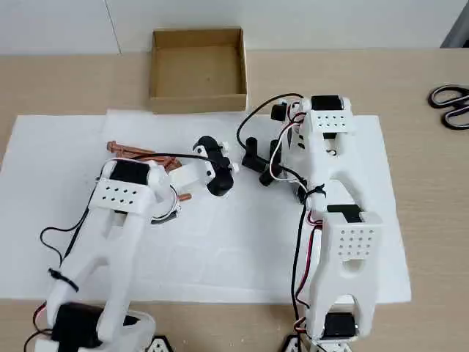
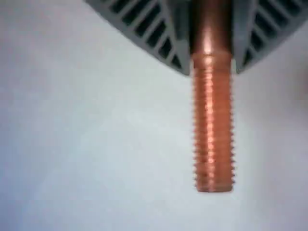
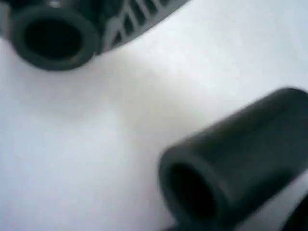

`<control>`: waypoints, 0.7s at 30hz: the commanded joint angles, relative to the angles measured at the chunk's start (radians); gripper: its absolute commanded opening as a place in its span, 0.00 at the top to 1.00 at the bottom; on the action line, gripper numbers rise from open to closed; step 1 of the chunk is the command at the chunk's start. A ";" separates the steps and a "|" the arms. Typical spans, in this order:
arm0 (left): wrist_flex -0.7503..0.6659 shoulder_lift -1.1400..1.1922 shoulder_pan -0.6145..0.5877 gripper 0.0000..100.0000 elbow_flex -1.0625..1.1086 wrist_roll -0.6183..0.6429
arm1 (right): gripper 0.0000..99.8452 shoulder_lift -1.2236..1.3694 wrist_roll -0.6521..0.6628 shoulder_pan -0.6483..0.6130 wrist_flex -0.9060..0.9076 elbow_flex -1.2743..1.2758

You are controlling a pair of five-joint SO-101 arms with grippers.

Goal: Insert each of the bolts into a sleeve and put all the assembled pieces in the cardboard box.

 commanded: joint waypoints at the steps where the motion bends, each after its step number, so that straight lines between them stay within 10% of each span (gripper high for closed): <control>1: -0.101 0.032 0.005 0.99 0.002 -0.012 | 1.00 -0.081 -0.002 0.005 0.021 -0.005; 21: -0.207 0.278 -0.087 0.87 -0.101 -0.051 | 1.00 -0.079 0.000 0.005 0.021 -0.005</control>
